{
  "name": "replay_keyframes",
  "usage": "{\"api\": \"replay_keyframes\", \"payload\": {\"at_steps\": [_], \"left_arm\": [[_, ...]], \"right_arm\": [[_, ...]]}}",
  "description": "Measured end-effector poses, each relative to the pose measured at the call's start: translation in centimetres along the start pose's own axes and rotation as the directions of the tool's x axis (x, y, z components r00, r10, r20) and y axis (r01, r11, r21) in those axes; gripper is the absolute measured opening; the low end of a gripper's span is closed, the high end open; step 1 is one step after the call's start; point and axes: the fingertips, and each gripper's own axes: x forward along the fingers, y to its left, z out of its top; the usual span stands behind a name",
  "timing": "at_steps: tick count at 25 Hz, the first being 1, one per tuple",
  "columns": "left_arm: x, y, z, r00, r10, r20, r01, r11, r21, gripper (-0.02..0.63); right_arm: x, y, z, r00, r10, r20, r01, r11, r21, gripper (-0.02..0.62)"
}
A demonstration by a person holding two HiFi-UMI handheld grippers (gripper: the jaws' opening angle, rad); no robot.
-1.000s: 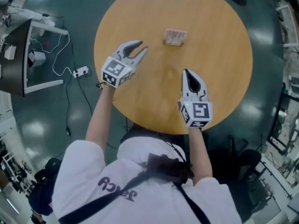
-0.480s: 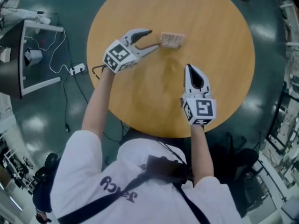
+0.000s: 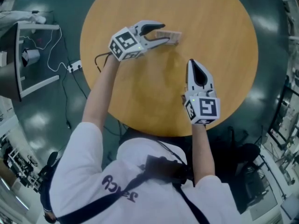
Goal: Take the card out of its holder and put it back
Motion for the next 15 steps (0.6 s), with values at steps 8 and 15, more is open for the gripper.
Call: {"api": "replay_keyframes", "payload": {"at_steps": [8,15], "left_arm": [[2.9,-1.1,0.4,0.995,-0.097,-0.001,0.097,0.994,0.046,0.222],[3.9,-1.6,0.1,0.993,-0.122,-0.003,0.122,0.989,0.079,0.064]], "right_arm": [[-0.5,-0.9,-0.9,1.000,-0.019,-0.010,0.019,1.000,0.014,0.023],[-1.0,-1.7,-1.0,0.998,-0.058,-0.020,0.058,0.998,0.020,0.022]]}}
